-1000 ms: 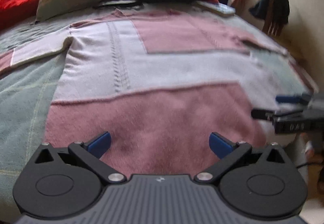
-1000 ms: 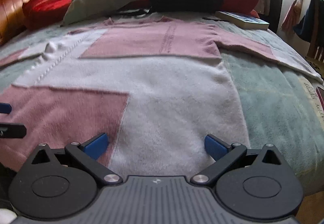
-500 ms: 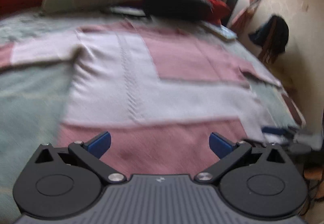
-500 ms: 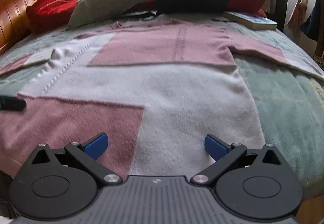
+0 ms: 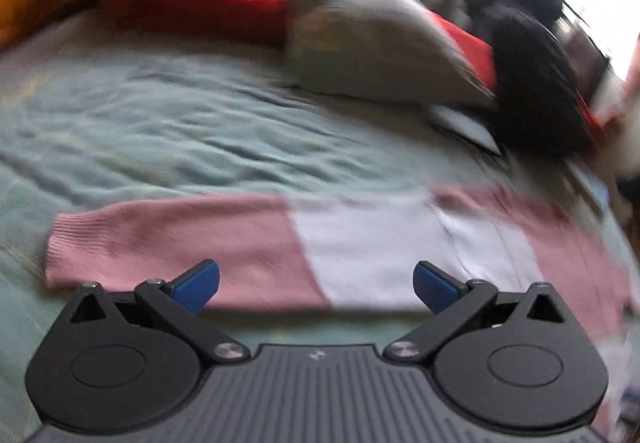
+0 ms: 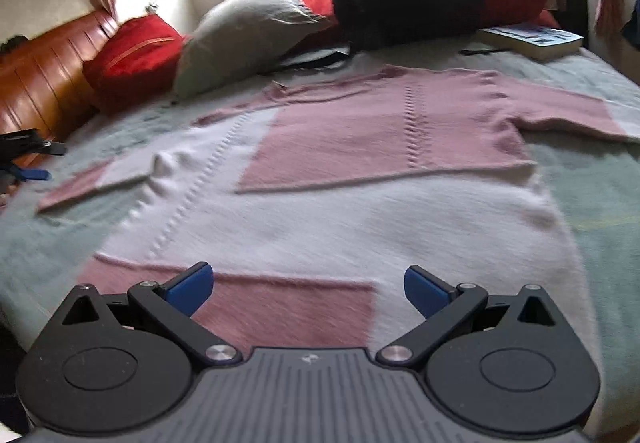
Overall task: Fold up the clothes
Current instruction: 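Lower the left gripper onto the pink sleeve cuff and pinch it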
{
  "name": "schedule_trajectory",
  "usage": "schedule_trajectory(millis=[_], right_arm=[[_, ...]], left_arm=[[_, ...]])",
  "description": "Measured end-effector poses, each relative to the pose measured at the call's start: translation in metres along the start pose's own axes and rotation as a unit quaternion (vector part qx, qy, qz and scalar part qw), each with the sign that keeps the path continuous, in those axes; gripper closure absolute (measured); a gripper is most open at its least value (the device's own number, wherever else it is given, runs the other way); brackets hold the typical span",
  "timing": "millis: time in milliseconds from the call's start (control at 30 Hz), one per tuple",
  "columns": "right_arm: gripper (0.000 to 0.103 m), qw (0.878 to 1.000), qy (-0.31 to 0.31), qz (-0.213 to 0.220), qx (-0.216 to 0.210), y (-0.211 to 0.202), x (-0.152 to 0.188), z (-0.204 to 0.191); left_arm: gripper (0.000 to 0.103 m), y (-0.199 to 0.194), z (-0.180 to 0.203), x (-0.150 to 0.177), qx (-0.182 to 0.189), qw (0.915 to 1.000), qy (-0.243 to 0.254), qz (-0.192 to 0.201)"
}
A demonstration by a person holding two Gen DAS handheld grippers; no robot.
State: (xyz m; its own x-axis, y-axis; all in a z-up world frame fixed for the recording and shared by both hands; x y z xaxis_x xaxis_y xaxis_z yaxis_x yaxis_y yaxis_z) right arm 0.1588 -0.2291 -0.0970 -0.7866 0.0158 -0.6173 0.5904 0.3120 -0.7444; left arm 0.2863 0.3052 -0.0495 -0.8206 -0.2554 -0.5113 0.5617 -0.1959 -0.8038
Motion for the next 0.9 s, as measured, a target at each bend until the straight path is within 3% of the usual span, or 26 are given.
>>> schedule_trajectory(millis=[167,367,467,667,900], right_arm=[[0.0,1.0,-0.006,0.002,-0.004,0.015,-0.01,-0.009],[0.0,1.0,-0.008,-0.01,0.005,0.028,-0.013,-0.009],[0.0,1.0,-0.002,-0.015,0.014,0.032,-0.013,-0.006],[0.0,1.0,0.001,-0.011,0.011,0.03,-0.014,-0.009],[0.0,0.999,-0.009,-0.011,-0.033,0.02,-0.022,-0.033]], left_arm=[[0.001,0.043,-0.042,-0.036,0.035,0.9979,-0.054,-0.008],[0.001,0.08,-0.075,-0.04,0.046,0.9943,-0.096,-0.003],[0.001,0.074,-0.092,-0.038,0.053,0.9923,-0.111,0.016],[0.001,0.045,-0.104,-0.036,-0.035,0.9933,-0.109,0.012],[0.001,0.004,-0.07,-0.013,0.018,0.9972,-0.069,0.021]])
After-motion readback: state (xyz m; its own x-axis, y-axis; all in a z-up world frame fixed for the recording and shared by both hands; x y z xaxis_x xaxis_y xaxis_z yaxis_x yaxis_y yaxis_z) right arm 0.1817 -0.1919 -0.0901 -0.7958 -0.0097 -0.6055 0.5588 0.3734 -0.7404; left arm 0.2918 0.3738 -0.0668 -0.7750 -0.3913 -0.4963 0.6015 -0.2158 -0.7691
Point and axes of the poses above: each gripper's, at about its wrist camera, not at the fingertips, and y roughly the way its jaws point, z to its right, x to its underside, the point moved 2 cm from there along y, roughly the way its jaws point, and after that the axes turned 9 degrees about -z, right-handed, at the moved point
